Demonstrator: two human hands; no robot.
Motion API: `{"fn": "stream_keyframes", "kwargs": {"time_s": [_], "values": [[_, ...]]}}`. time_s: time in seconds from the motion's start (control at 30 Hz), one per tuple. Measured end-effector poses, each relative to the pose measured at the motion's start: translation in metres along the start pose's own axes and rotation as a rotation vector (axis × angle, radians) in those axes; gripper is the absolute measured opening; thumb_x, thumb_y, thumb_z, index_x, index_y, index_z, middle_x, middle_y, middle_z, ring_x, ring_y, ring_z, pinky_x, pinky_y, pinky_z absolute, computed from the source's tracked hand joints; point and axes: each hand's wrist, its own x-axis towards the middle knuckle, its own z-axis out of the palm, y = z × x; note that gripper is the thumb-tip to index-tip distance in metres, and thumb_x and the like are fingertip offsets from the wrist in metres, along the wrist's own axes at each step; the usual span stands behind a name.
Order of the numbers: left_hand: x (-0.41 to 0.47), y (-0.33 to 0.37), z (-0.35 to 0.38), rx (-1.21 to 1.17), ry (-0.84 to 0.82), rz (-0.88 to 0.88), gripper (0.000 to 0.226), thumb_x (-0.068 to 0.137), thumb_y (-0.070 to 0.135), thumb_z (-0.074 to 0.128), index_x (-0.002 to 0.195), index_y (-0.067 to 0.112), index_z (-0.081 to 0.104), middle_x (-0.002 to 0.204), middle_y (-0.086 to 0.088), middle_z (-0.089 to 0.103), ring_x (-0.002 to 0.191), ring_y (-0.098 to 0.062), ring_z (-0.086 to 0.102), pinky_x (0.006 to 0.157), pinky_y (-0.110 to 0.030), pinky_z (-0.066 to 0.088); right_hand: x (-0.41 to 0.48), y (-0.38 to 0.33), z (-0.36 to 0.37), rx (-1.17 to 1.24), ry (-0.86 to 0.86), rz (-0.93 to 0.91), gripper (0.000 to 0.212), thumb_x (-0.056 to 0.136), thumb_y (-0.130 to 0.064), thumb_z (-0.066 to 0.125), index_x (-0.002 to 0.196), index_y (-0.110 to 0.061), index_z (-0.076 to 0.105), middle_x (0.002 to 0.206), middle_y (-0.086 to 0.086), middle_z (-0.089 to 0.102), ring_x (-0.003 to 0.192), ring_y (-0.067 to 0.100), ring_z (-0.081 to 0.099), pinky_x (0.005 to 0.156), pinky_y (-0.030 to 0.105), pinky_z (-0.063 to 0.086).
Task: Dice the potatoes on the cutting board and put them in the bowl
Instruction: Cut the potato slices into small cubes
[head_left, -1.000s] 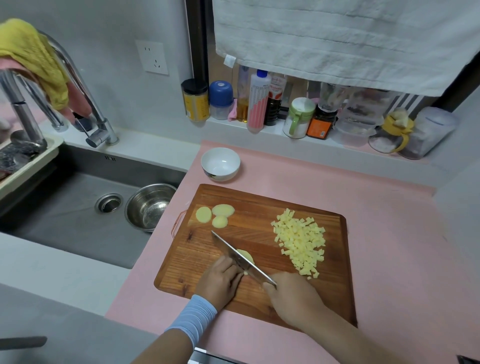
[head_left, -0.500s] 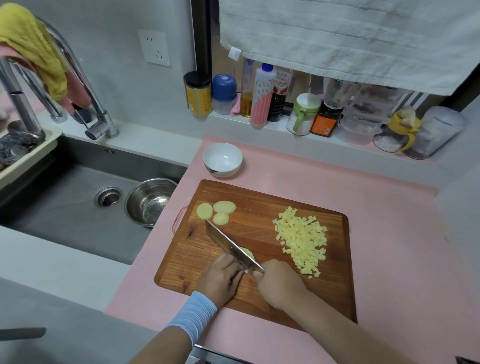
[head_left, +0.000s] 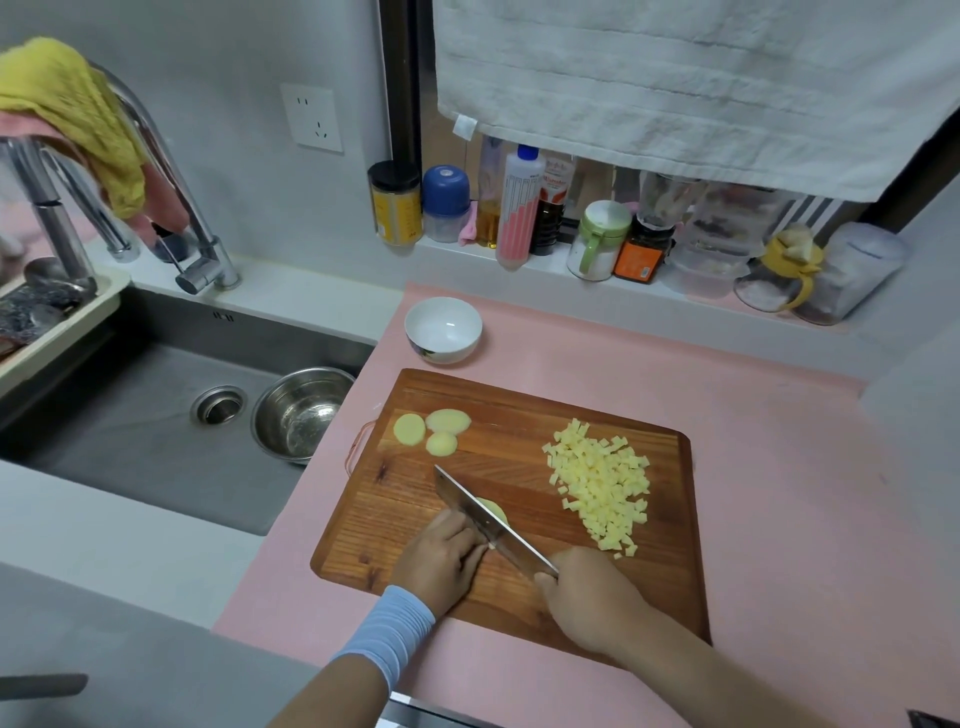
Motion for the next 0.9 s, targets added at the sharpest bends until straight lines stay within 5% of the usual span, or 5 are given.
{"fn": "stream_keyframes", "kwargs": {"time_s": [0.2, 0.3, 0.43, 0.6, 0.9], "values": [[0.002, -0.004, -0.008, -0.063, -0.023, -0.006, 0.001, 0.089, 0.015, 0.068, 0.089, 0.015, 0.069, 0.095, 0.005, 0.060, 0.091, -0.011, 0.054, 0.085, -0.021, 0.047, -0.012, 0.001, -0.036, 0.019, -0.053, 0.012, 0.033, 0.099, -0.044, 0.051, 0.083, -0.020, 0.067, 0.077, -0.005, 0.064, 0.070, 0.016, 0.061, 0.058, 0.028, 0.042], [0.013, -0.012, -0.019, -0.033, -0.056, -0.107, 0.028, 0.076, 0.016, 0.079, 0.099, 0.016, 0.063, 0.107, 0.006, 0.058, 0.101, -0.009, 0.048, 0.092, -0.024, 0.042, -0.014, 0.004, -0.059, 0.022, -0.010, 0.008, 0.035, 0.100, -0.046, 0.051, 0.078, -0.022, 0.064, 0.073, -0.006, 0.063, 0.065, 0.014, 0.059, 0.055, 0.027, 0.039], [0.042, -0.013, -0.032, 0.077, -0.369, -0.057, 0.054, 0.080, 0.026, 0.073, 0.130, 0.020, 0.054, 0.136, 0.008, 0.051, 0.124, -0.011, 0.043, 0.111, -0.024, 0.033, -0.008, 0.013, -0.064, 0.097, 0.066, 0.040, 0.036, 0.100, -0.047, 0.050, 0.075, -0.023, 0.059, 0.075, -0.004, 0.065, 0.066, 0.015, 0.062, 0.057, 0.029, 0.041], [0.063, -0.002, -0.035, 0.219, -0.595, -0.053, 0.051, 0.091, 0.031, 0.064, 0.137, 0.024, 0.046, 0.132, 0.003, 0.050, 0.122, -0.014, 0.042, 0.106, -0.030, 0.038, -0.004, 0.026, -0.045, 0.141, 0.145, 0.076, 0.033, 0.101, -0.050, 0.048, 0.091, -0.024, 0.067, 0.080, -0.006, 0.067, 0.072, 0.014, 0.065, 0.058, 0.030, 0.049], [0.036, 0.030, -0.006, 0.206, -0.365, -0.503, 0.048, 0.087, 0.048, 0.064, 0.125, 0.019, 0.056, 0.123, 0.001, 0.048, 0.113, -0.019, 0.051, 0.100, -0.026, 0.042, -0.005, 0.029, -0.023, 0.166, 0.188, 0.096, 0.034, 0.104, -0.044, 0.045, 0.076, -0.027, 0.056, 0.075, -0.008, 0.064, 0.071, 0.010, 0.060, 0.054, 0.027, 0.040]]}}
